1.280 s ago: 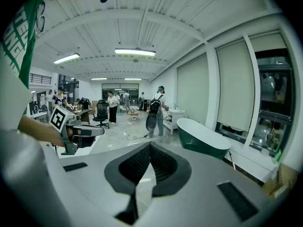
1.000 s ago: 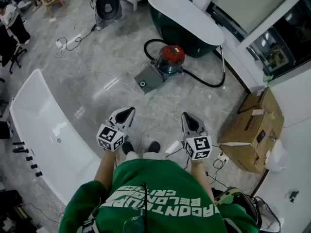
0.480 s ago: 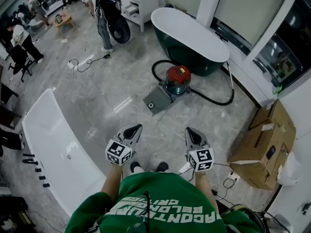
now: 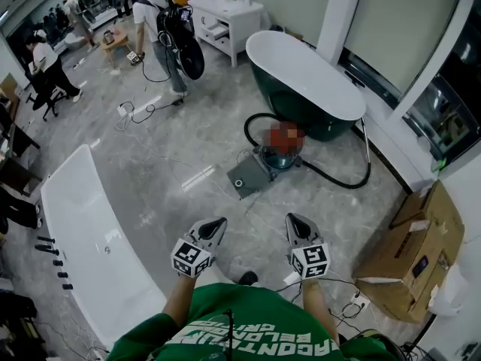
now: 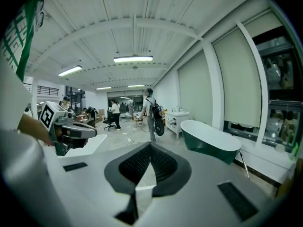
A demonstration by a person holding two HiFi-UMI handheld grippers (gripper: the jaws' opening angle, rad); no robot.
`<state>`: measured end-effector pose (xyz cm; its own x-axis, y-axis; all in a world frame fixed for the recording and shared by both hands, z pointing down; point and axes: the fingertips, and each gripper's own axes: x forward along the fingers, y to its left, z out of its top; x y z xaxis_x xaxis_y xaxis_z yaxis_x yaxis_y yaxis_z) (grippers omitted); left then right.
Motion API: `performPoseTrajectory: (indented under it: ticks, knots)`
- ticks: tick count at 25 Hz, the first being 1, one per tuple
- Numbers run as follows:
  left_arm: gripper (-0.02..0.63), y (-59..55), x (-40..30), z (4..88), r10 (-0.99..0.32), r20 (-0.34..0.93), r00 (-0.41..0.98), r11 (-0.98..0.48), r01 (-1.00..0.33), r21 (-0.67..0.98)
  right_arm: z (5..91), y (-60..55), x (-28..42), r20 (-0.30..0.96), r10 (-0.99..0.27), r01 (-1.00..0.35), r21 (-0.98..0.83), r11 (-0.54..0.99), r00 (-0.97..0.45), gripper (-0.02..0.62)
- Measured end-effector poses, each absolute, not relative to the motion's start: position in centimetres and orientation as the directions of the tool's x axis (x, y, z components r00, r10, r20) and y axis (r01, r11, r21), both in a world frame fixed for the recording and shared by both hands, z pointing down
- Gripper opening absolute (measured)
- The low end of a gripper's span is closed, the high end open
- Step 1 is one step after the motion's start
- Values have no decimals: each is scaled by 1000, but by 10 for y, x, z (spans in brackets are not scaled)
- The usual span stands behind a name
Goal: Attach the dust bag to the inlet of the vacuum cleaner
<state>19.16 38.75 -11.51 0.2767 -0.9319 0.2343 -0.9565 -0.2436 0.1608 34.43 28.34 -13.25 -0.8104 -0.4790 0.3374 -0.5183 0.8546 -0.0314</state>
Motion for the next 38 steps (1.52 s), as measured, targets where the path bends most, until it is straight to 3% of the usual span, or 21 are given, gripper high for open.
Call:
performPoseTrajectory:
  ticks: [11,28,38]
  knots:
    - [3,334,132,-103,-924,218,315,-276,-942,191,-122,245,294,356,-532,-580,-36,814,-769,8]
    - [3,249,-53,-105,-891,155,428,-390,-893,226,-132,186,94,350,-575,-618,-17,786,-740,8]
    - [3,218,-85,-93,-851,173,496,-450,-858,248,-120,167,56,385,-593,-653,-34,757,-707,8]
